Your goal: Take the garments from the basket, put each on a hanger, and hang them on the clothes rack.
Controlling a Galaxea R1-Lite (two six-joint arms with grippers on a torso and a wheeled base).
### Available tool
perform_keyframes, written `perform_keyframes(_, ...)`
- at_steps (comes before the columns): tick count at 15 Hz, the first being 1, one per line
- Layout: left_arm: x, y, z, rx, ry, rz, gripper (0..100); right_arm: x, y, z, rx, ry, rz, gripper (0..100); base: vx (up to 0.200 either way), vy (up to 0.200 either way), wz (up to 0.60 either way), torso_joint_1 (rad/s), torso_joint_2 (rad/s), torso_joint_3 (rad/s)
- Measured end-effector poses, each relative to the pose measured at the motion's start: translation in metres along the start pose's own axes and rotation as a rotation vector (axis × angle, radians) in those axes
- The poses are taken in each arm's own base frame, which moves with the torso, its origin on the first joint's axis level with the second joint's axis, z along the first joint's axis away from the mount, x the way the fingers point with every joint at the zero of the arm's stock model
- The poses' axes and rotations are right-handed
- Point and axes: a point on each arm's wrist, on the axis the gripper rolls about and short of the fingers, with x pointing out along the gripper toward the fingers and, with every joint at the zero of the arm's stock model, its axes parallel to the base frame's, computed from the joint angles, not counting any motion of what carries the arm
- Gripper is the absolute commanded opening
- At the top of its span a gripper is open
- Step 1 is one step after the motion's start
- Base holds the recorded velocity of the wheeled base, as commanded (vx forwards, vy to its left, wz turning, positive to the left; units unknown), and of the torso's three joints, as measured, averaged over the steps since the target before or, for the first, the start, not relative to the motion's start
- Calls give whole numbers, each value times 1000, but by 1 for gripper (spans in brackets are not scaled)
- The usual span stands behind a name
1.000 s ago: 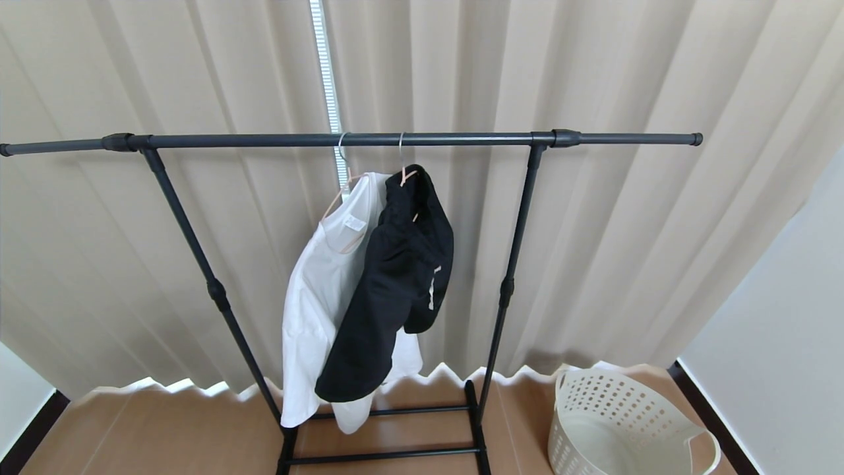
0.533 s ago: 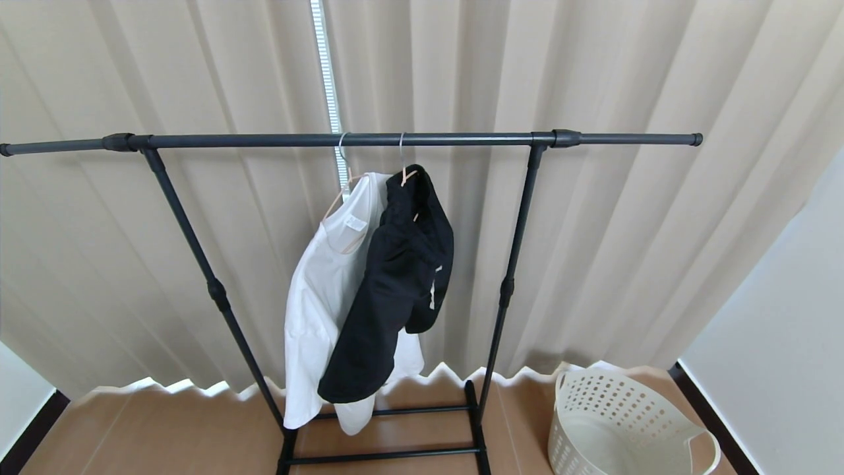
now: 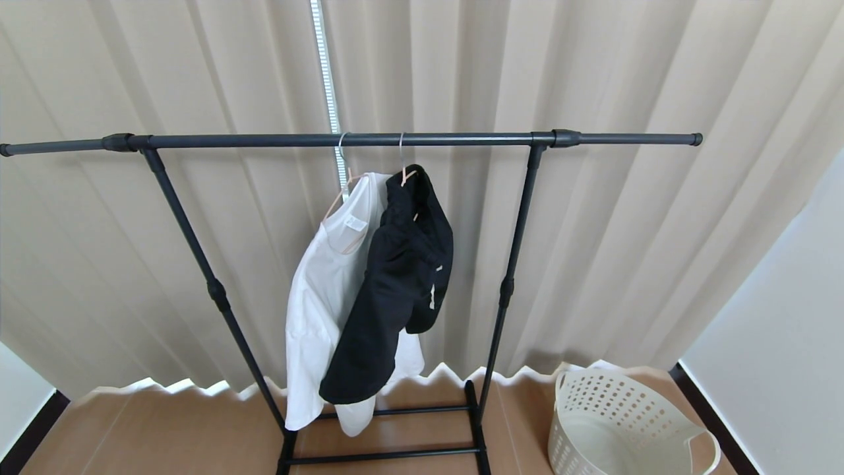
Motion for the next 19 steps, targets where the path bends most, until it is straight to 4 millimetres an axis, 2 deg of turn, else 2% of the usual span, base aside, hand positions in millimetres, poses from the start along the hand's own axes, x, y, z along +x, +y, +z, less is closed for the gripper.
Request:
perform_keyframes(4, -1, 0, -1, 103, 5, -18, 100, 0, 2, 0, -7, 2, 73, 100, 0, 0, 0, 0, 0, 0)
perform_keyframes(6, -2, 0, 0, 4, 1, -19, 100, 0, 3, -1, -41, 10, 131, 100, 0, 0, 0, 0, 0, 0)
perform_keyframes(7, -2, -1, 0, 10, -2, -20, 100, 0, 3, -1, -57, 9, 152, 100, 0, 0, 0, 0, 0, 0)
perform_keyframes(19, -2, 0, 0, 17, -2, -14, 100, 0, 3, 0, -37, 5, 142, 100, 0, 0, 0, 0, 0, 0)
